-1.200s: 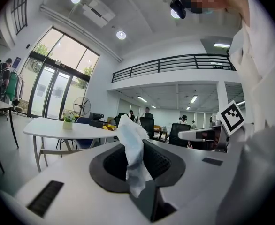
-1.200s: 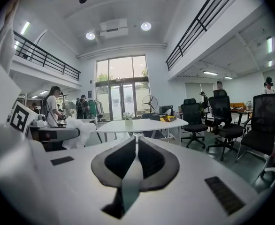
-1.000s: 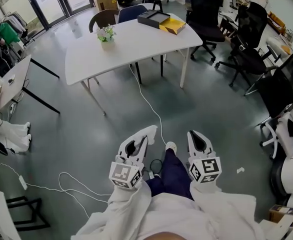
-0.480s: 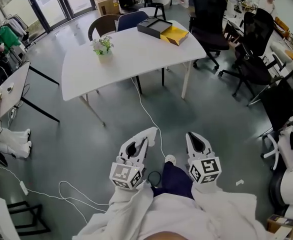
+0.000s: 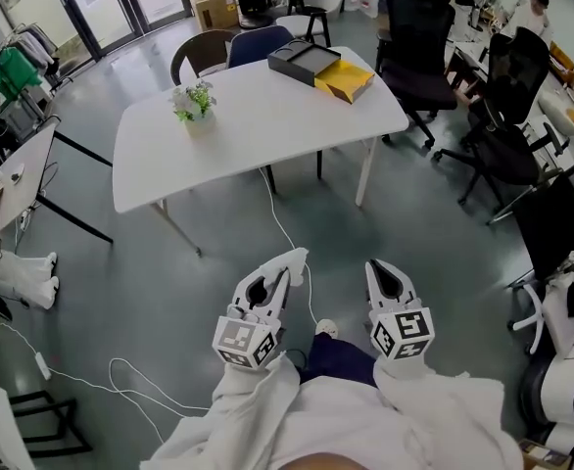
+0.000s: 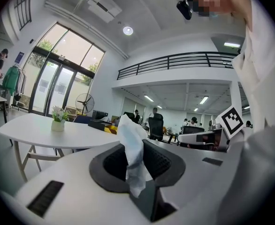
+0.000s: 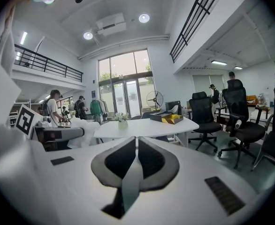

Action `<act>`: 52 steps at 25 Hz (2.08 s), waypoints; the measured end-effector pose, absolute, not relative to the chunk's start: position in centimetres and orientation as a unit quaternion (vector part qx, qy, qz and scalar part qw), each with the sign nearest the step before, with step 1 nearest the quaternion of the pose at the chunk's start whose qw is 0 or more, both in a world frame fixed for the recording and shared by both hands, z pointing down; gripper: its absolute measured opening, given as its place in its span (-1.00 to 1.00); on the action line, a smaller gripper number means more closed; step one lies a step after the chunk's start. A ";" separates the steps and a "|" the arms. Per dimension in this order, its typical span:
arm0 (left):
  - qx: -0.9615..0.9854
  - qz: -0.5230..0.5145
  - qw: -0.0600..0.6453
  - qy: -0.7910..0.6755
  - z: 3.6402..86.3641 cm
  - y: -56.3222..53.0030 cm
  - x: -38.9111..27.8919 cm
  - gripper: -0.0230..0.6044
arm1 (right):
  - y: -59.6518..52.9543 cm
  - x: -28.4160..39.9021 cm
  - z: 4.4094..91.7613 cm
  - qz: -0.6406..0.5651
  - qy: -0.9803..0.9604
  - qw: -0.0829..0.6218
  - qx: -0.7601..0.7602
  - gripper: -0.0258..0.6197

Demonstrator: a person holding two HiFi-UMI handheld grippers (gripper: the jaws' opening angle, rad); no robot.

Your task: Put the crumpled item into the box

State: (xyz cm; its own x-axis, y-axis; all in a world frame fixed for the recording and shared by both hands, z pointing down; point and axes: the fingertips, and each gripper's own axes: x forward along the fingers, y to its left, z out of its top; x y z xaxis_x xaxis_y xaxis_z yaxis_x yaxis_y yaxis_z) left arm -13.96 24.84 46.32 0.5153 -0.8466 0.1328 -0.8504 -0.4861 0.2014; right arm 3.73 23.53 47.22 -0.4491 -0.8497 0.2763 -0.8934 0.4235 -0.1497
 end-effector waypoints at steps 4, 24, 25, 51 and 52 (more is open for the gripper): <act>0.858 0.010 0.120 -0.500 46.5 22.7 -13.1 -0.67 | 20.9 4.4 47.4 0.138 -0.846 0.079 0.508 -0.80; 0.853 0.014 0.103 -0.512 46.4 17.5 -9.9 -0.67 | 16.6 8.9 48.1 0.154 -0.845 0.065 0.508 -0.80; 0.852 0.015 0.103 -0.512 46.4 17.4 -10.0 -0.67 | 16.6 9.1 48.3 0.158 -0.843 0.063 0.510 -0.80; 0.873 0.020 0.114 -0.474 47.0 5.2 -7.2 -0.67 | 5.8 11.1 48.5 0.174 -0.823 0.065 0.538 -0.80; 0.874 0.021 0.111 -0.473 46.8 4.3 -7.2 -0.67 | 4.9 11.1 48.3 0.173 -0.823 0.064 0.538 -0.80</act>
